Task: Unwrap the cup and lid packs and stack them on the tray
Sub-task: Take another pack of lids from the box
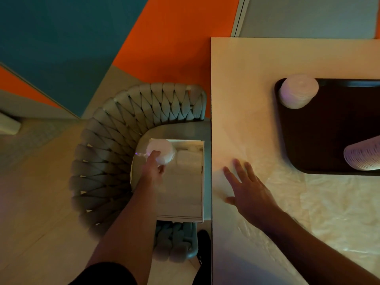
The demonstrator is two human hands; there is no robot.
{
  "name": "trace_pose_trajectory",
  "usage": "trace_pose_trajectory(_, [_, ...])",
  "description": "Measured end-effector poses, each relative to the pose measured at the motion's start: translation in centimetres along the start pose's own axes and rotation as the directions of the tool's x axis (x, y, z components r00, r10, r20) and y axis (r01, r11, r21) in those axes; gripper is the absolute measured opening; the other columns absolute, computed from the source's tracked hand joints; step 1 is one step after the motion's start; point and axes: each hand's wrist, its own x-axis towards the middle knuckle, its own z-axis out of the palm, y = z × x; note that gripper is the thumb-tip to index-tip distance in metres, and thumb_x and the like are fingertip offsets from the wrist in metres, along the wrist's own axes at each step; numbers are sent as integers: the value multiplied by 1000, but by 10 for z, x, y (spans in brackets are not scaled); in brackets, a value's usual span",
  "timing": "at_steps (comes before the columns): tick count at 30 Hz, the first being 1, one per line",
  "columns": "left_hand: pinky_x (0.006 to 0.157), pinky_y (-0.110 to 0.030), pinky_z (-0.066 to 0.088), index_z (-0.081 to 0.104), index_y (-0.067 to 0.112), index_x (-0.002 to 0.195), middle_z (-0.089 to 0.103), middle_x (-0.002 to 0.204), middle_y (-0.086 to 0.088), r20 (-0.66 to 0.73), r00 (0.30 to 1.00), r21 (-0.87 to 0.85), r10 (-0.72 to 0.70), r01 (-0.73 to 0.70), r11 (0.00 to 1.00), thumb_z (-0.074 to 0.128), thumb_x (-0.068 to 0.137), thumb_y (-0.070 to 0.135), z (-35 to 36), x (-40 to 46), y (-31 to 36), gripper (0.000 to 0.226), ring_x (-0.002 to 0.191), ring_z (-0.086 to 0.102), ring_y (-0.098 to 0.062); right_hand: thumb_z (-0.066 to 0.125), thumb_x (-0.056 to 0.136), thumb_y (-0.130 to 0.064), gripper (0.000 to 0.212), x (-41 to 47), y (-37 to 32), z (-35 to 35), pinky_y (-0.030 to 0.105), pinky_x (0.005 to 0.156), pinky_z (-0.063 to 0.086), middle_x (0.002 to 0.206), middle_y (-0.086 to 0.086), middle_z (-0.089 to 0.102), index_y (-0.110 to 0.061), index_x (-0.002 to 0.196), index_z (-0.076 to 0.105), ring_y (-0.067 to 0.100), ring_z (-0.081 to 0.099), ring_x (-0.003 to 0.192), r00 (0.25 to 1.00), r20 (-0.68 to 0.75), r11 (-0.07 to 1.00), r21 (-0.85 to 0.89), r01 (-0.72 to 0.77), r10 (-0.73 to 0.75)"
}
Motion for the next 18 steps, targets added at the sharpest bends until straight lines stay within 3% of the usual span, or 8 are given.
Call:
trace_pose_trajectory(2, [66,-25,43,56,25,98,53,116,-9,32,999,-6,34,-34,999,63,90,19,0,-17,3,12,105,55,-28,56,99,-44,90,0,1,0,45,124,16,166,11,-23,-26,161,-8,37,-16,154,1000,6,1000,0,-4,4])
trace_pose_trajectory(4, [62,-25,40,58,24,101,53,110,-9,83,995,-15,64,-63,998,59,91,19,-1,-35,6,11,94,56,-26,56,99,-44,90,-1,0,0,45,124,15,166,12,-23,-26,162,-6,38,-15,154,1000,2,1000,4,-4,4])
trace_pose_trajectory(8, [60,-27,42,52,14,130,55,110,-14,319,938,-83,139,-118,990,63,87,22,-12,-81,4,46,79,56,-19,57,99,-46,91,-1,0,-2,45,125,14,166,12,-23,-25,162,-5,39,-15,154,1000,17,1000,-4,1,-1])
trace_pose_trajectory(10, [63,-28,46,41,11,145,55,112,-19,459,867,-116,192,-156,981,72,74,24,-19,-105,2,78,85,57,-21,59,97,-50,93,0,2,-9,46,124,14,167,11,-21,-25,162,-1,38,-14,154,998,52,999,41,16,-18])
trace_pose_trajectory(12, [69,-35,51,39,22,148,47,135,-21,547,802,-142,241,-195,970,73,69,17,-18,-137,0,86,111,56,-31,62,93,-57,87,-1,3,-21,44,124,16,170,6,-3,-28,161,17,31,-2,157,993,93,978,204,48,-68])
trace_pose_trajectory(14, [76,-43,53,43,28,144,41,146,-14,605,733,-203,312,-236,950,70,67,8,-11,-176,-4,84,129,47,-38,66,81,-71,80,-11,3,-36,40,120,27,163,-7,33,-37,150,43,18,29,150,986,134,828,561,10,-103])
trace_pose_trajectory(16, [80,-47,54,46,28,141,42,145,-13,614,702,-219,360,-287,933,71,63,6,-4,-209,-10,84,131,46,-40,70,69,-81,79,-27,-1,-45,38,114,38,144,-18,56,-42,136,59,8,50,135,978,114,486,874,-15,-175])
trace_pose_trajectory(18, [80,-51,56,45,27,141,46,143,-17,619,688,-183,379,-343,921,73,63,5,6,-239,-20,86,129,50,-41,71,73,-69,67,-49,-1,-52,38,107,46,129,-12,67,-32,129,66,10,60,124,974,14,238,970,40,-225])
